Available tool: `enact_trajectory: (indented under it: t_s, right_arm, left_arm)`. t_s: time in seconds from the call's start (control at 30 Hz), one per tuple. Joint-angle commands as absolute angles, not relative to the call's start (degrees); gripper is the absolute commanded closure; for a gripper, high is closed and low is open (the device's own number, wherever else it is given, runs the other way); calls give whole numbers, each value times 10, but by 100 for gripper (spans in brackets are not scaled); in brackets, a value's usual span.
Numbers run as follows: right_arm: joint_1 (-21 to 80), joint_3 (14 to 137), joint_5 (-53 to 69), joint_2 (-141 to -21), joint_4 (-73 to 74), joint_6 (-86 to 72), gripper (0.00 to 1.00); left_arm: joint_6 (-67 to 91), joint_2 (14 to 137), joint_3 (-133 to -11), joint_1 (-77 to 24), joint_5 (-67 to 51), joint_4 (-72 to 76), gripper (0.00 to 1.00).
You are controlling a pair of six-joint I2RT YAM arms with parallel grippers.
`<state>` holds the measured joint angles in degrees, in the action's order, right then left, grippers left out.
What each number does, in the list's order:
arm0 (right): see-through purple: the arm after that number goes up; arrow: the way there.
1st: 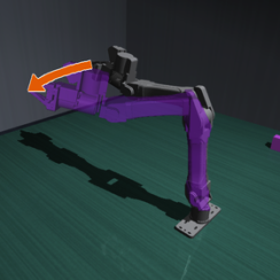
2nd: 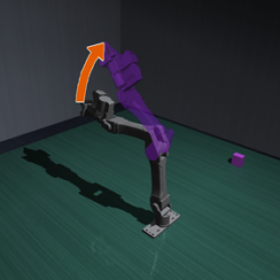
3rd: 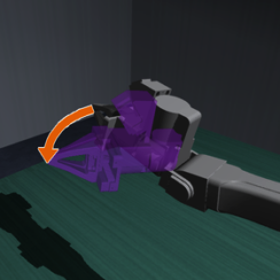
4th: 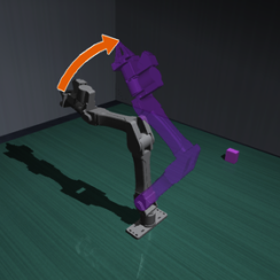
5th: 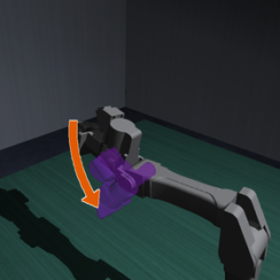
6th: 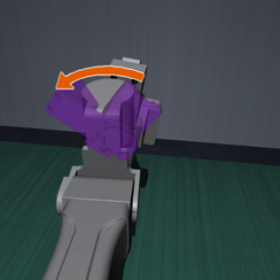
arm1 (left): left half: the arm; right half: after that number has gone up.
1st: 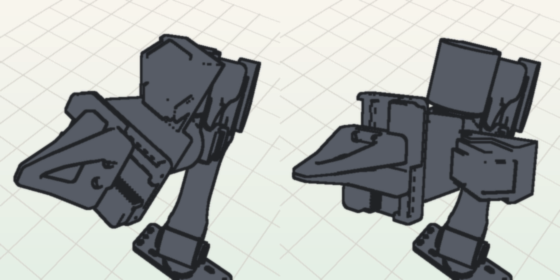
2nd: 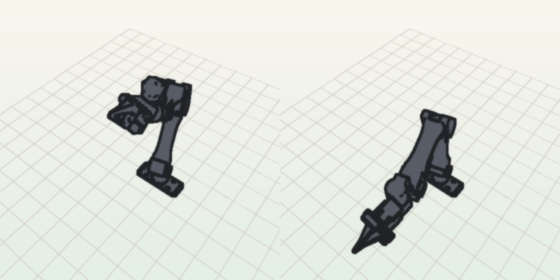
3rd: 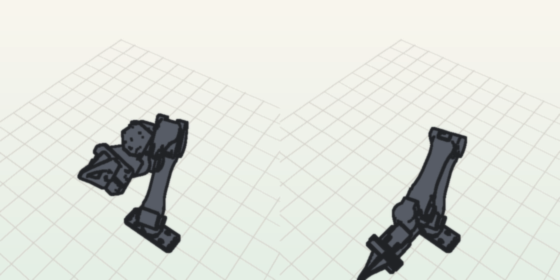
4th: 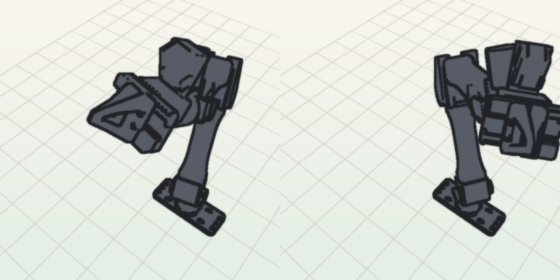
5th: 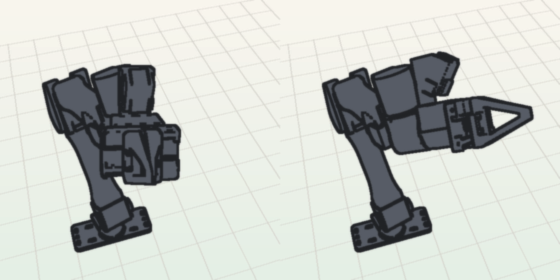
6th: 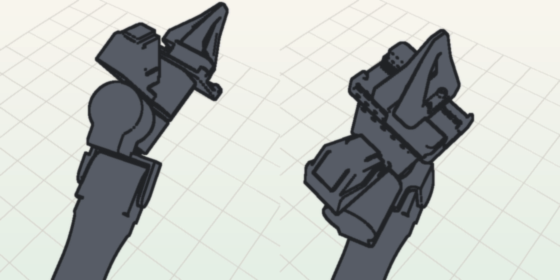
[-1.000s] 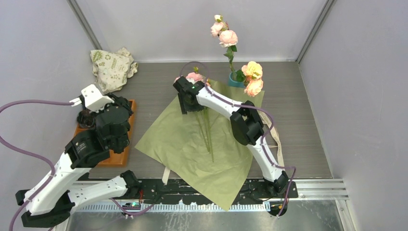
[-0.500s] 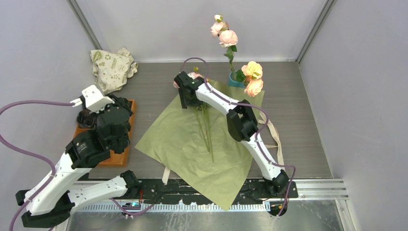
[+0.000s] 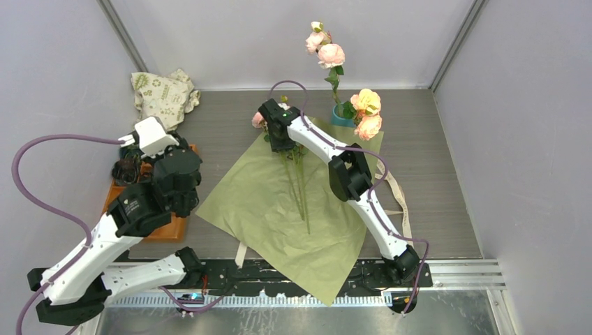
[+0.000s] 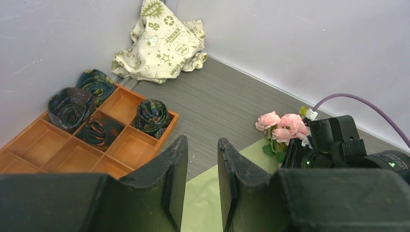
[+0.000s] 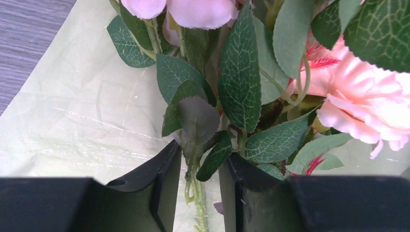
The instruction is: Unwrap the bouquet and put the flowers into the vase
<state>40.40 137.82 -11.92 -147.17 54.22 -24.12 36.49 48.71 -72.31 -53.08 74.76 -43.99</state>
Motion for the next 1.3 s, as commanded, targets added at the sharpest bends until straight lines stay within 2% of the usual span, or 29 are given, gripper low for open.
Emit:
enact_trajectory:
  t_s: [0.0,0.27,0.53,0.63,1.27]
  right_arm:
    - [406,1386,-107,-1462,526,-242,63]
    - [406,1388,-88,-1466,520,-247,73]
    - [411,1360,-82,-1434,511,-249,88]
    - [415,1370,-78,-1428,514,-249,99]
    - [455,1385,-12,-1302,522,-245,99]
  left_arm:
    - [380,465,-726,-529,757,-434,70]
    - [394,456,-730,-529,757,-456,70]
    - [403,442,-723,-529,754,-464,70]
    - [409,440,-726,-529,752,-471,70]
    - [450,414,-720,-529,752,-520,71]
